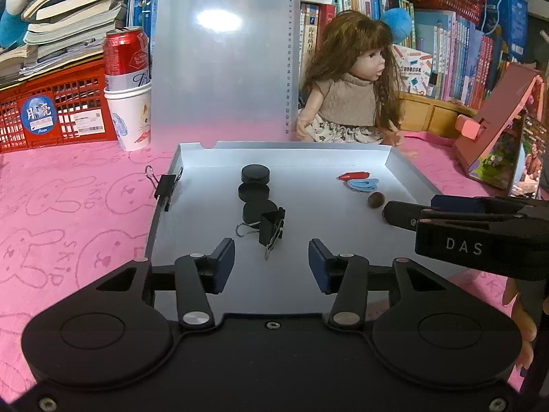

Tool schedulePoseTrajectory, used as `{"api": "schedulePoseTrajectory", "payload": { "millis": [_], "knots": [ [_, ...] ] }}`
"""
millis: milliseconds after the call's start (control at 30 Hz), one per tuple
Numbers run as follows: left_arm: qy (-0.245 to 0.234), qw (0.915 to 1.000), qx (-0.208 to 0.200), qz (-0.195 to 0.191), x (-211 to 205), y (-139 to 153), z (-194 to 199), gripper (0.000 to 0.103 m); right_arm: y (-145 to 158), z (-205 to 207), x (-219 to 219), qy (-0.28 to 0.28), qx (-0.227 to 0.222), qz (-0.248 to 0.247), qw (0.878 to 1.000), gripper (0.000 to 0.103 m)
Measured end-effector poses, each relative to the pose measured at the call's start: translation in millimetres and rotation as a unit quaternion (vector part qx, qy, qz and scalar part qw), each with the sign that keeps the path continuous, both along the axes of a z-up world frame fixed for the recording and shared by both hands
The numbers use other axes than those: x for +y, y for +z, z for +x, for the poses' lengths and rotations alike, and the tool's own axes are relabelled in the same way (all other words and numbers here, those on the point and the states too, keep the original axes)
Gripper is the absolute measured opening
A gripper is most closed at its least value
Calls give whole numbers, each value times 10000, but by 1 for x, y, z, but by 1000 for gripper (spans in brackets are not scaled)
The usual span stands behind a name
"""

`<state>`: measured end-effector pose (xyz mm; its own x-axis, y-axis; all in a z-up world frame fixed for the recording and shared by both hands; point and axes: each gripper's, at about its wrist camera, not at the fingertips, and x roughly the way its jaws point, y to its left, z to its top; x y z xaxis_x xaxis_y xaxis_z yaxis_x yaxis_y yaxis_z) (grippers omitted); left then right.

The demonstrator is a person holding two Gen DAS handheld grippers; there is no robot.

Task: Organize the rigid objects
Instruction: 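Withdraw both tools from the tray toward the loose items on the cloth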

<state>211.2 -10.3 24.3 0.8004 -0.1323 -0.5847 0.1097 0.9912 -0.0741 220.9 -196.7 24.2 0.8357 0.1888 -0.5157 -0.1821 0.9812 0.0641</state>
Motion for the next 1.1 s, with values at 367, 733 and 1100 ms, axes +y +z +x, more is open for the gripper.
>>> {"api": "schedulePoseTrajectory", "payload": {
  "millis": [367, 733, 1100],
  "knots": [
    [-132, 9998, -68, -159, 9, 6, -34, 50, 13, -34, 4, 181, -185, -124, 9996, 81],
    [-141, 9998, -56, -158, 17, 4, -69, 51, 18, -69, 8, 407, -253, -173, 9987, 84],
    [-152, 9999, 25, -32, 24, -3, -103, 53, 9, -103, 3, 510, -228, -207, 9982, 87]
  ]
}}
